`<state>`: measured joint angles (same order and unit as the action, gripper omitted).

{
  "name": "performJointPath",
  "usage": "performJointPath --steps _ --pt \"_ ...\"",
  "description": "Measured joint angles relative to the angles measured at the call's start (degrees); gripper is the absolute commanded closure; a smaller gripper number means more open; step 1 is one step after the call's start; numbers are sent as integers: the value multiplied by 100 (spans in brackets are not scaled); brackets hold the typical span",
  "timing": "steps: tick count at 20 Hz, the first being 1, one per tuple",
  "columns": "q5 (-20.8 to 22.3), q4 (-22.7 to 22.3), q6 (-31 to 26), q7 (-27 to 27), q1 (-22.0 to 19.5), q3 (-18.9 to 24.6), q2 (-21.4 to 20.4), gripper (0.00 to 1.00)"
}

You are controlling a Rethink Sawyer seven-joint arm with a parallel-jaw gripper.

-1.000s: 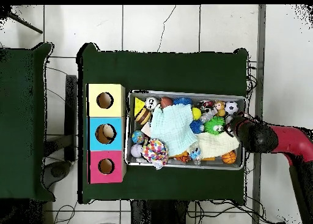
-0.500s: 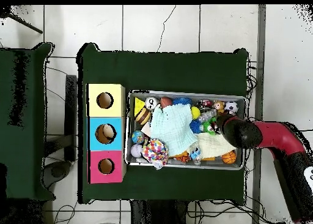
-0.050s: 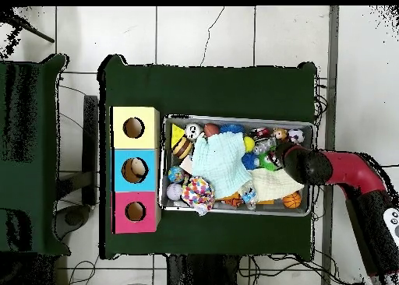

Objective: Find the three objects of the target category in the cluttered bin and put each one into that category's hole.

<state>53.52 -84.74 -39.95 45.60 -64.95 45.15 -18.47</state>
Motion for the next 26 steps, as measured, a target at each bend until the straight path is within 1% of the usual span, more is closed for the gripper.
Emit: performJointPath --steps 6,10,16,21,26 --pt "-22 29 -1 -443 -4 1 -27 0" --pt "-125 12 -46 -614 -3 1 -162 0" --pt "-415 -64 -137 -619 3 0 -527 0" --pt "-567 -66 -181 -619 33 3 -816 0" --pt "-566 -66 -182 -619 79 1 -854 0"
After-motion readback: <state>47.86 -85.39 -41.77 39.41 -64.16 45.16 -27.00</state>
